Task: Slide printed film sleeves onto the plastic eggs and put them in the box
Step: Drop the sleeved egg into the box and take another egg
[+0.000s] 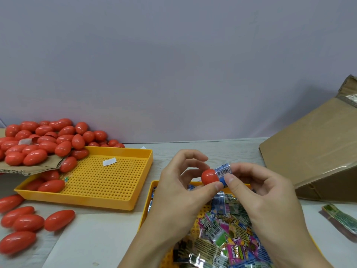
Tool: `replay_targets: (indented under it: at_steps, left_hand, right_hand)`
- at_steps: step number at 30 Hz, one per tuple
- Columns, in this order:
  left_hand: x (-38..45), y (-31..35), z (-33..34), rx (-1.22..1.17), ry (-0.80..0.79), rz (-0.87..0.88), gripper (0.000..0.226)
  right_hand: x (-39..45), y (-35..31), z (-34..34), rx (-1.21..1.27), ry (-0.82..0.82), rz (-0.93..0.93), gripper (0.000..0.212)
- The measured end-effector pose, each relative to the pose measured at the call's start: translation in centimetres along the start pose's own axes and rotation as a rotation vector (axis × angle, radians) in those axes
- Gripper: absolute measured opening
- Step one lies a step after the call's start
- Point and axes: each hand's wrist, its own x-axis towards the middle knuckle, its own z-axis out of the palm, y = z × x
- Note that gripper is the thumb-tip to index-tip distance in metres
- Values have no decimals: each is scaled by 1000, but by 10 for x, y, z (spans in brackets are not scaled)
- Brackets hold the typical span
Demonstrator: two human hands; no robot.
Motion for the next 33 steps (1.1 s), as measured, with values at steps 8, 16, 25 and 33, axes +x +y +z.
replay_targets:
  at_steps: [8,16,25,33]
  left_hand:
    - [-1,3,0,40,-21,-17,46]
    - [-1,3,2,67,-60,-22,52]
    - [-1,2,3,77,-57,-9,51]
    - [0,3,4,104,-35,23,24]
  right_hand:
    - [-1,-7,1,72,-22,42,11]
    - [0,-10,2,19,16,68,20]
    - [0,-9,3,-24,-7,41,16]
    - [-3,-7,5,-196,-3,-75,16]
